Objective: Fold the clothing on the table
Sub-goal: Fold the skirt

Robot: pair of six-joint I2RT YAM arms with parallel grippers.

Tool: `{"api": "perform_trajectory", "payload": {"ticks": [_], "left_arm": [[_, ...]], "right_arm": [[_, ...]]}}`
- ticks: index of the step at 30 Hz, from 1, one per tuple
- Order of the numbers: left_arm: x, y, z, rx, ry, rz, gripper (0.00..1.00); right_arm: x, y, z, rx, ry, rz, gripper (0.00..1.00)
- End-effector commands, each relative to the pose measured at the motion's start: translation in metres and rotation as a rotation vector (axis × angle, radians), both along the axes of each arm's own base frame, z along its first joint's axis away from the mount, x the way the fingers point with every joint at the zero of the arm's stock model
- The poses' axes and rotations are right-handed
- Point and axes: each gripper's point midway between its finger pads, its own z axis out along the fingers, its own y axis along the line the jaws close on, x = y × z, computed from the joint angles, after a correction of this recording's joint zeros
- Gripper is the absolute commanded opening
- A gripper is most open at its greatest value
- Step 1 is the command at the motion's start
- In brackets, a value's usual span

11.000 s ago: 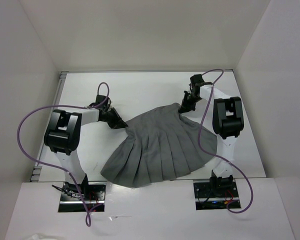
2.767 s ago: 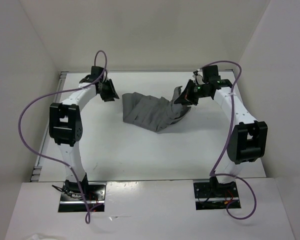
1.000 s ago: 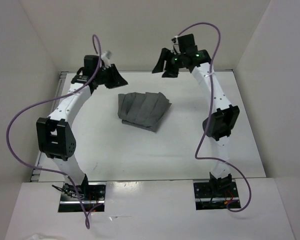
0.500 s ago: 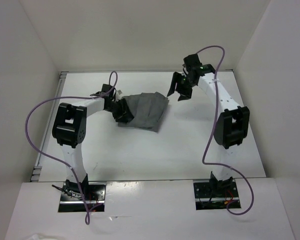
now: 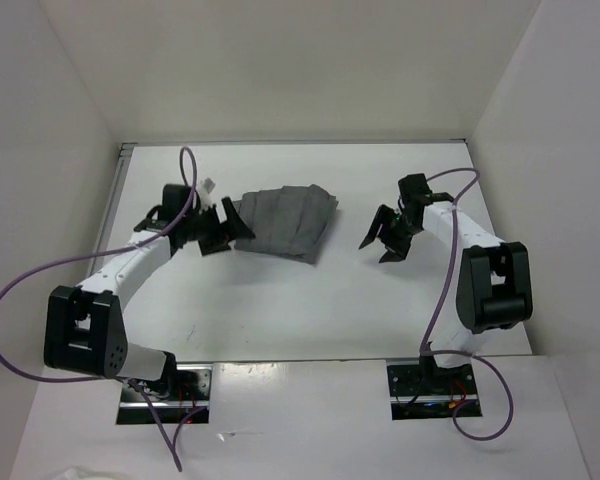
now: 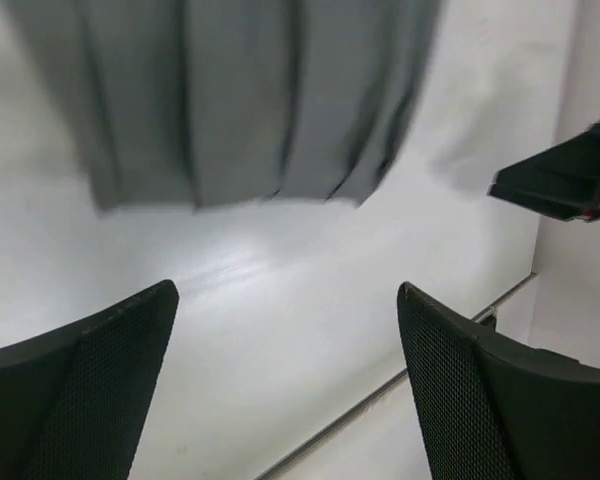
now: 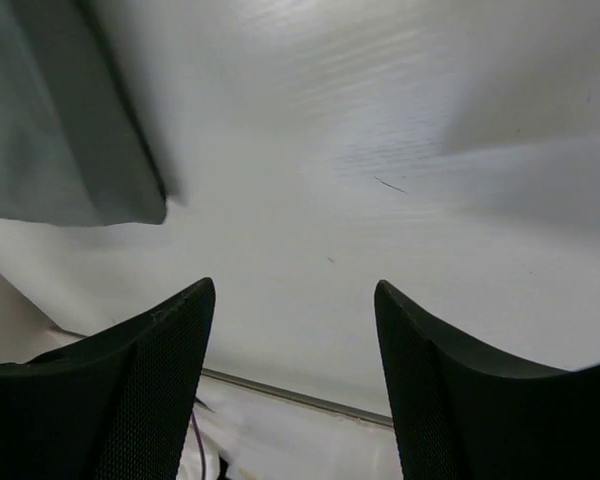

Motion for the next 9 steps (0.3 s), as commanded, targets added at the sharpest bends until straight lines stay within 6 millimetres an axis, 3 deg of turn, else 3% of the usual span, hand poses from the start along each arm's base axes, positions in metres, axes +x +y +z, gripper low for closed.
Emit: {"api": "perform_trajectory", "payload": {"ticks": [1,4,9], "left_arm": [[-0.034,0.007,-0.05,-0.017,0.174,0.104,0.97],[-0.041,0.021,-0.049,0.001,0.167,0.198,0.97],[-0.04,0.022,-0.041,-0.008,0.139,0.212,0.95]], "right_arm": [[0.016,0.003,0.001,0.028,-0.056,-0.034,0.71],[0.009,0.002,0.0,0.027,-0.051,-0.034,0.71],[0.01,0.003,-0.005,0.031,-0.044,-0.022,0.71]]}}
